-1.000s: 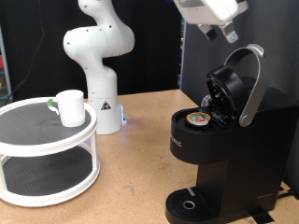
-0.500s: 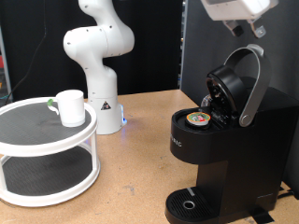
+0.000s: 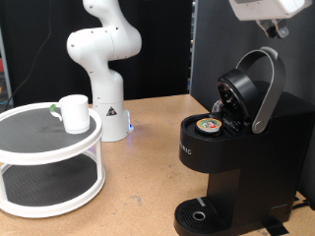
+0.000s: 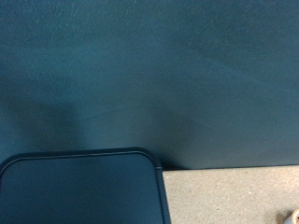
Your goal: Make a cup of coffee with the keurig machine
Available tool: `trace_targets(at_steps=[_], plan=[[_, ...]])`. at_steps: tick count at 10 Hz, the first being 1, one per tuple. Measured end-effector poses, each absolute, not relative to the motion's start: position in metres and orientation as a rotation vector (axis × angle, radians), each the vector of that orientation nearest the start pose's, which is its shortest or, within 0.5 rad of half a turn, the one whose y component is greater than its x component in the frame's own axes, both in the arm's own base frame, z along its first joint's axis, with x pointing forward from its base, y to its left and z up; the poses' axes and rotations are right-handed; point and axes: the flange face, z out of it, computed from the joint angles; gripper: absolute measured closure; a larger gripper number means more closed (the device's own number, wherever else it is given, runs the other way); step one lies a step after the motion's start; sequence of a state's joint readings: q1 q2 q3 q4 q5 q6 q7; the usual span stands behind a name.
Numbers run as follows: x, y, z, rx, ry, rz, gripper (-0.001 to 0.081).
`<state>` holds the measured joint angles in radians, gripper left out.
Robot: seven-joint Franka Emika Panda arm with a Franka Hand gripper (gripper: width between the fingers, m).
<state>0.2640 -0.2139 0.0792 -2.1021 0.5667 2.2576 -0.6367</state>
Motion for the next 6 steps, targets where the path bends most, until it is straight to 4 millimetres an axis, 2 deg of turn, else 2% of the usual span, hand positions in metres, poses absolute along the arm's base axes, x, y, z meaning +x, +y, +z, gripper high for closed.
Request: trace_targets(at_steps=[1, 2, 3, 4, 6], plan=[[0.49, 0.199, 0.548, -2.513, -0.916, -0.565, 0.0522], [0.491, 0.203, 0.543, -2.523, -0.921, -0.548, 0.0724], [0.492, 0.205, 0.538, -2.53, -0.921, -0.533, 0.0724], [0.494, 0.205, 0.533, -2.533, -0.919, -0.527, 0.079], [0.497, 0.205, 0.527, -2.537, -0.914, -0.52, 0.0801]])
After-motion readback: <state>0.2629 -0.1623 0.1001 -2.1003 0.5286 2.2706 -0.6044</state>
